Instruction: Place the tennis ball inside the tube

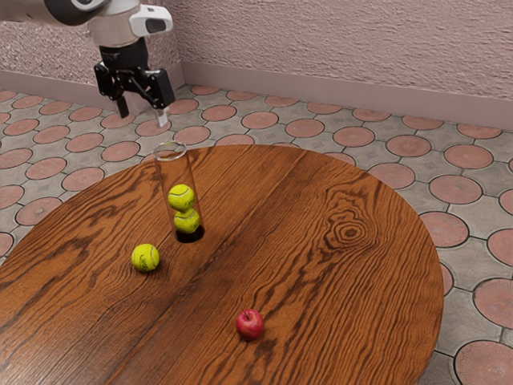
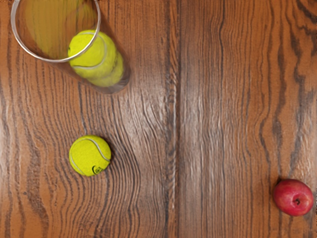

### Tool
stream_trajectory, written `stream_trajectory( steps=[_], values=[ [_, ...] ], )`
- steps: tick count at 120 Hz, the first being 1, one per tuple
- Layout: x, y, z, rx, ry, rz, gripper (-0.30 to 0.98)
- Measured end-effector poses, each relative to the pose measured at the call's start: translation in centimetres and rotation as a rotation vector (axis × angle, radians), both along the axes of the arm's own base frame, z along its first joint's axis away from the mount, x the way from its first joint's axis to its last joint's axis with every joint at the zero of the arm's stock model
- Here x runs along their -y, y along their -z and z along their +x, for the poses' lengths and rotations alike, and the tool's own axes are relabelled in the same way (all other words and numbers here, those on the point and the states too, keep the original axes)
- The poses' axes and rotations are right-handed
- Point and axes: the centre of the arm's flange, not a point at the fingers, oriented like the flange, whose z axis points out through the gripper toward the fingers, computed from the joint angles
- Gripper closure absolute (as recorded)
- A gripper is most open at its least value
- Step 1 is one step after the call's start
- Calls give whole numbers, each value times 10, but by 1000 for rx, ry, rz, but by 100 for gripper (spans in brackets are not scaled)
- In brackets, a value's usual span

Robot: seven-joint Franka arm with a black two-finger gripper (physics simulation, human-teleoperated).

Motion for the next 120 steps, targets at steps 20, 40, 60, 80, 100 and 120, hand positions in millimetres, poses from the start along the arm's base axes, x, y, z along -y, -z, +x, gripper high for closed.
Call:
stream_trajectory(
  steps=[20,40,60,80,100,120],
  values=[
    [1,-5,-13,4,1,-10,0],
    [0,20,-79,-22,-2,-8,0],
    [-4,100,-102,-70,-9,-5,0],
    [-17,176,-105,-49,-34,-5,0],
    [-27,238,-99,-22,-34,21,0],
    [-38,273,-83,69,55,57,0]
  ],
)
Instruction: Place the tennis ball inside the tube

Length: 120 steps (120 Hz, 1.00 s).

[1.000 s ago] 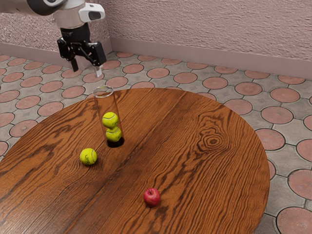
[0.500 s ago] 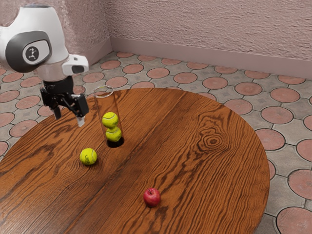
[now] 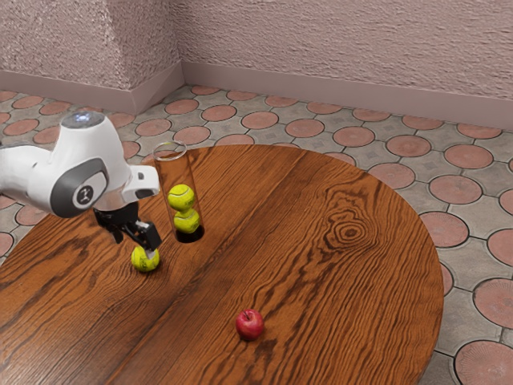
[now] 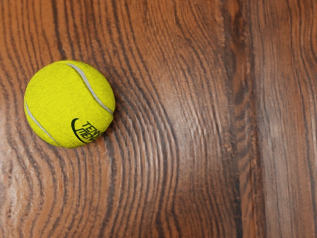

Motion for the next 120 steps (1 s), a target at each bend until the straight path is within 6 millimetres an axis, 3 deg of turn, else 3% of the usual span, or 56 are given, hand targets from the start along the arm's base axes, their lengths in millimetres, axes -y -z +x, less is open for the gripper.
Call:
stream_trajectory(
  steps=[21,57,79,102,120],
  values=[
    [-24,36,13,21,10,-8,0],
    [-54,53,37,52,-11,-35,0],
    [-47,74,51,27,9,-60,0],
    [-59,80,51,25,5,-61,0],
    [-65,84,65,29,10,-61,0]
  ],
)
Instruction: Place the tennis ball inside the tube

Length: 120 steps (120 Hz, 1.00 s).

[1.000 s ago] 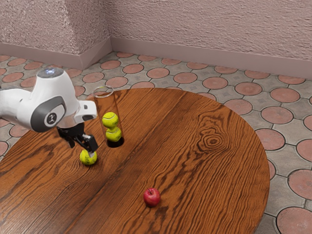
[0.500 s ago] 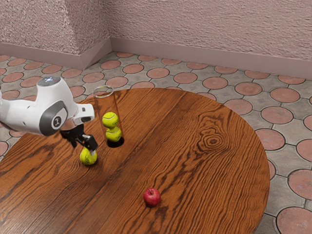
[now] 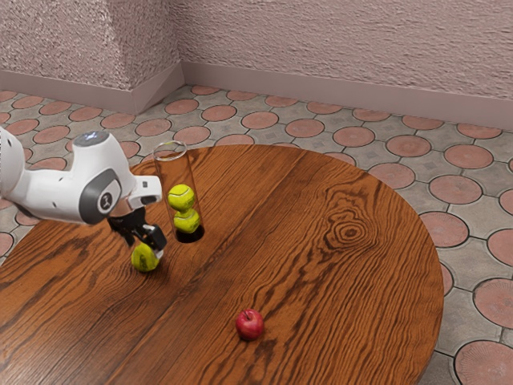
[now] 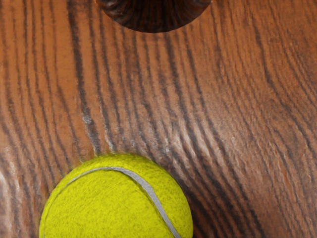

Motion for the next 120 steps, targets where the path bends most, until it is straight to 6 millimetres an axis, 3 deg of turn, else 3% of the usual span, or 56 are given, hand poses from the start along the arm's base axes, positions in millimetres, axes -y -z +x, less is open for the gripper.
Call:
stream_trajectory(
  steps=[35,76,120],
  values=[
    [-17,16,2,-24,-1,-2,0],
    [-20,39,18,-42,28,-17,1],
    [-22,41,18,-41,39,-25,28]
  ],
)
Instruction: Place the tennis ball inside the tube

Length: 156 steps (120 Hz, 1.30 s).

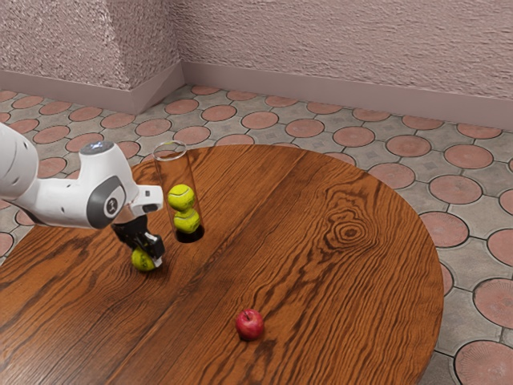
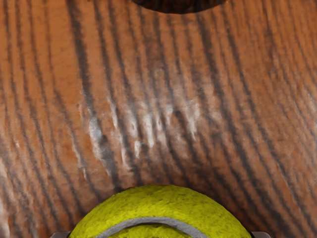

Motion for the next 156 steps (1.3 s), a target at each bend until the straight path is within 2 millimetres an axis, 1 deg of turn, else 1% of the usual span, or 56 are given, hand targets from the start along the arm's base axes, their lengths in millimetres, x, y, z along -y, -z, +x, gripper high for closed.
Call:
stream_trajectory(
  steps=[12,20,28,32,48,57,61,67,74,81,91,96,105,113,129,142,156],
  values=[
    [2,-8,0,12,4,-1,30],
    [4,-27,-1,30,7,-7,33],
    [2,-53,-7,42,1,-4,35],
    [0,-67,-12,44,-4,2,36],
    [4,-141,-29,54,-19,30,38],
    [8,-183,-31,63,-22,39,37],
    [13,-204,-29,70,-17,40,37],
    [25,-232,-24,80,3,40,37],
    [40,-258,-19,84,27,36,37],
    [48,-276,-18,82,39,32,37],
    [50,-291,-18,71,44,26,40],
    [55,-297,-16,69,52,22,41],
    [69,-301,-10,66,76,10,39],
    [73,-302,-2,63,89,-5,39],
    [72,-301,25,70,103,-35,38],
    [68,-302,42,81,108,-48,37],
    [60,-295,60,80,109,-63,37]
  ],
)
